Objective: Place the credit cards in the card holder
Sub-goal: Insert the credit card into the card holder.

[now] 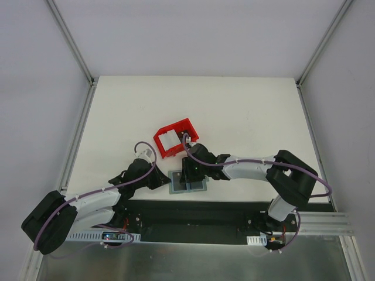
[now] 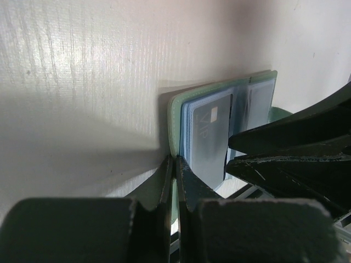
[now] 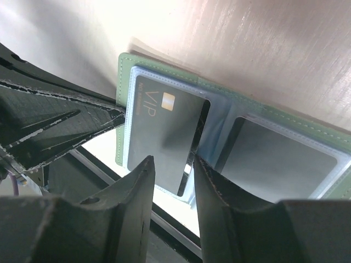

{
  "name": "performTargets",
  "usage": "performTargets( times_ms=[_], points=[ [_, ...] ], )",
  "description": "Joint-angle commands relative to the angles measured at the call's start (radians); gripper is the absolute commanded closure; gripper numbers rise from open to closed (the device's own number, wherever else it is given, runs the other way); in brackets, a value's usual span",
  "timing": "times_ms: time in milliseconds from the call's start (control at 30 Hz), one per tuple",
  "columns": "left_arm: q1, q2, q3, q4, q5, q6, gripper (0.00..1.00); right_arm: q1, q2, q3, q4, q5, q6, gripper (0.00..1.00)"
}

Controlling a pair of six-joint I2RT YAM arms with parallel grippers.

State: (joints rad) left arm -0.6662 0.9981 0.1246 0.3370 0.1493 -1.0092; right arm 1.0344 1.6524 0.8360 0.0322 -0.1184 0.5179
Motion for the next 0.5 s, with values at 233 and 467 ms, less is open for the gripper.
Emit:
performTargets(
  times_ms=[233,467],
  points=[
    [0.0,-0.069,-0.016,-0.032,-0.001,0.014,1.0,0.016,-0.039,0.057,-0.072,0.062,-0.045,0.57],
    [0.0,-0.078,-0.019,-0.036,-0.01,0.012,1.0,0.026,-0.052,0.08,-0.115,0.112,-0.07,0.52]
  ],
)
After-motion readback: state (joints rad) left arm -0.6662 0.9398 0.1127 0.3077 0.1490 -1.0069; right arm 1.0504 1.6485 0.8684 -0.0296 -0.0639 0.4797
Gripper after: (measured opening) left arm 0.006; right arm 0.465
